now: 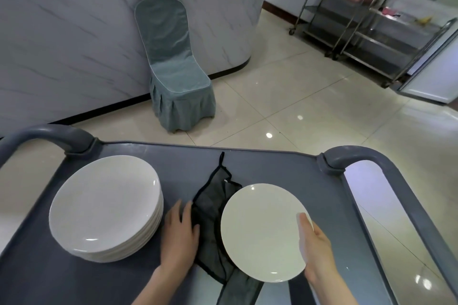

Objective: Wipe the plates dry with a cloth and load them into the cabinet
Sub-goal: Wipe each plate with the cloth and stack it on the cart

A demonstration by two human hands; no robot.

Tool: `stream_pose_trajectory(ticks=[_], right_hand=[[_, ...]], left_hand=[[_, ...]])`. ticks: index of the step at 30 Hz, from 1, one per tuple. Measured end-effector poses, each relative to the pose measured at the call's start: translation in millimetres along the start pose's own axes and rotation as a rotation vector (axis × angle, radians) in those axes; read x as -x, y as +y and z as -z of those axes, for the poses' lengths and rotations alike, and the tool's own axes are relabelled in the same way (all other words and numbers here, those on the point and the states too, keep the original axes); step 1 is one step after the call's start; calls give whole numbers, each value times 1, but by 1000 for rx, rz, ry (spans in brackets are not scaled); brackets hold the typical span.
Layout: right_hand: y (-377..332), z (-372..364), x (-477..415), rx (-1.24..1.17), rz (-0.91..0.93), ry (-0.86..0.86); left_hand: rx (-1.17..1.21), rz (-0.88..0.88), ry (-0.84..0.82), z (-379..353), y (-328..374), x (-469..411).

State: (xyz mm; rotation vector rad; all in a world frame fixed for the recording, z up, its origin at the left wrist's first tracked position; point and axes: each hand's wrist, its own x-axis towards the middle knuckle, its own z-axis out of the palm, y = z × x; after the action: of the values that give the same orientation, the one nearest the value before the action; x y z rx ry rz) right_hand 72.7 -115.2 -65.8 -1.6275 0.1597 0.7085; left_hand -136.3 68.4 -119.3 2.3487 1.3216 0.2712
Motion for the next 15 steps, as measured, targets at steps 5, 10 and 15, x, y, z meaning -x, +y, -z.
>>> stream_pose_trajectory(ticks=[5,10,15], right_hand=[[-2,-7,8,11,-20,-8],[-5,-10,13,-3,-38,-6],[-5,-17,16,30,-27,10]], left_hand=[[-17,31,-80,-1,-13,-9],[352,93,-102,16,6,-8],[849,201,-11,64,42,-7]])
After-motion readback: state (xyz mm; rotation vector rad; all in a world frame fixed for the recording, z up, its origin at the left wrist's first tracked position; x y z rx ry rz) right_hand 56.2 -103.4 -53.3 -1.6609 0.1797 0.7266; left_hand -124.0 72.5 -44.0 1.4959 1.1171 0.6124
